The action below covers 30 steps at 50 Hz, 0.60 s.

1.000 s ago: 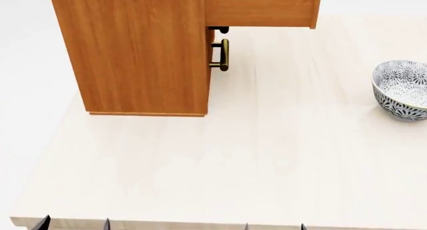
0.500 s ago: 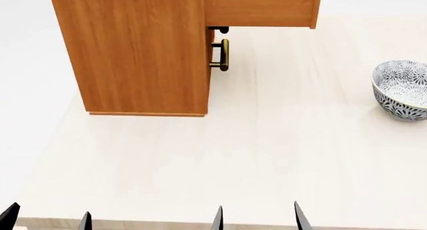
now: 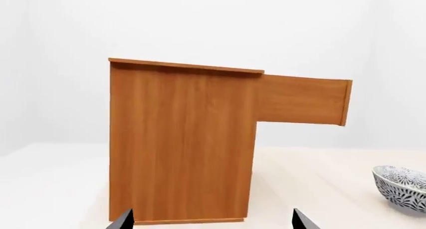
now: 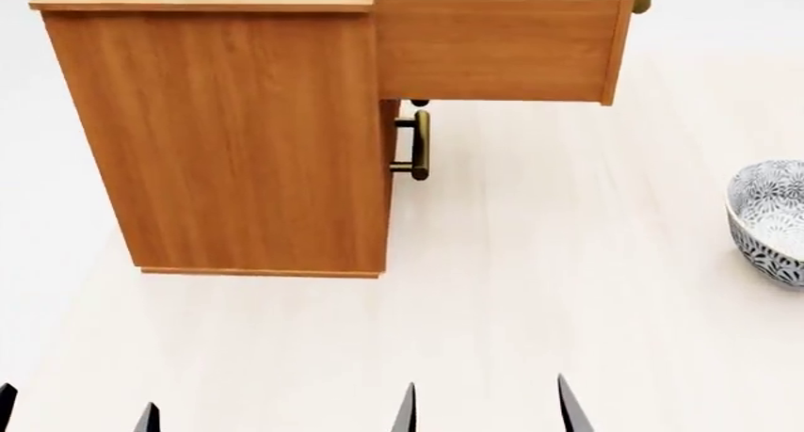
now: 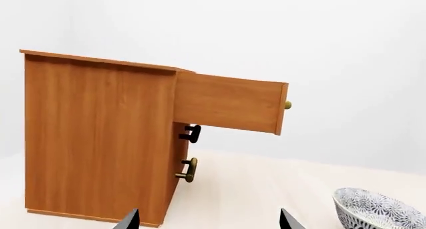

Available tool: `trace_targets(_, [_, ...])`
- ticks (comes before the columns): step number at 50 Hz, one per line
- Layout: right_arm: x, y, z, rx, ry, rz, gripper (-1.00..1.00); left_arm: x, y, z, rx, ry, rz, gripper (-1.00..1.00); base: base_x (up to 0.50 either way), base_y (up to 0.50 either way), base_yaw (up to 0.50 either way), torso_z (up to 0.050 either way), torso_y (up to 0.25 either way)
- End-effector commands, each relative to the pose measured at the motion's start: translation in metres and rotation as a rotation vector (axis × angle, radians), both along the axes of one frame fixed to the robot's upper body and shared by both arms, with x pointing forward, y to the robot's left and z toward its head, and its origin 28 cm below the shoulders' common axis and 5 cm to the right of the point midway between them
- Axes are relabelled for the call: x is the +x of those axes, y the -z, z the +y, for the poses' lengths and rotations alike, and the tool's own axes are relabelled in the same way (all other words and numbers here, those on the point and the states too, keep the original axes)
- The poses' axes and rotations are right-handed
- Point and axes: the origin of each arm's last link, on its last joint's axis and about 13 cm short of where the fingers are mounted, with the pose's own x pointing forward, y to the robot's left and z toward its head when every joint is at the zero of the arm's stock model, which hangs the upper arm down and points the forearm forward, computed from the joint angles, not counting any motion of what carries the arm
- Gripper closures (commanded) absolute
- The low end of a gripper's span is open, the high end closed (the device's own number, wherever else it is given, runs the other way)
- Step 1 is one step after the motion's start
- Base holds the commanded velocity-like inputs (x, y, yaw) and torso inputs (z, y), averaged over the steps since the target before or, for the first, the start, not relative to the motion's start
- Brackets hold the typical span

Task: Put the bowl on top of the cabinet.

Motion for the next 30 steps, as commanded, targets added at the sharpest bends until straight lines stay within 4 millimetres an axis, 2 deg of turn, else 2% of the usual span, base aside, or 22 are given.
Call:
trace_targets(1, [0.001, -0.001, 0.000, 0.008, -0.002, -0.005, -1.00, -0.001, -0.001, 0.000, 0.003, -0.004, -0.007, -1.00, 0.50, 0.00, 0.00, 0.000, 0.000])
trace_targets(21, [-0.003, -0.002, -0.002, 0.002, 0.006, -0.011, -1.00, -0.001, 0.001, -0.001, 0.013, -0.009, 0.000, -1.00, 0.50, 0.00, 0.00, 0.000, 0.000])
trace_targets(22, [-0.004, 0.001, -0.002, 0.002, 0.006, -0.011, -1.00, -0.001, 0.001, -0.001, 0.013, -0.009, 0.000, -1.00, 0.50, 0.00, 0.00, 0.000, 0.000])
trace_targets(23, [-0.004, 0.014, -0.002, 0.004, 0.006, -0.012, -1.00, 0.000, 0.001, 0.000, 0.014, -0.013, 0.001, -1.00, 0.50, 0.00, 0.00, 0.000, 0.000])
trace_targets(25, [-0.003, -0.002, -0.002, 0.001, 0.006, -0.013, -1.00, 0.001, 0.001, 0.000, 0.013, -0.015, 0.004, -1.00, 0.50, 0.00, 0.00, 0.000, 0.000])
trace_targets(26, [-0.003, 0.009, -0.002, 0.002, 0.007, -0.013, -1.00, 0.001, 0.001, 0.000, 0.012, -0.016, 0.004, -1.00, 0.50, 0.00, 0.00, 0.000, 0.000])
trace_targets(29, [-0.003, -0.001, -0.001, -0.003, 0.004, -0.012, -1.00, 0.001, 0.001, 0.001, 0.011, -0.019, 0.003, -1.00, 0.50, 0.00, 0.00, 0.000, 0.000])
trace_targets(30, [-0.003, 0.010, -0.001, -0.003, 0.004, -0.012, -1.00, 0.001, 0.001, 0.000, 0.011, -0.019, 0.003, -1.00, 0.50, 0.00, 0.00, 0.000, 0.000])
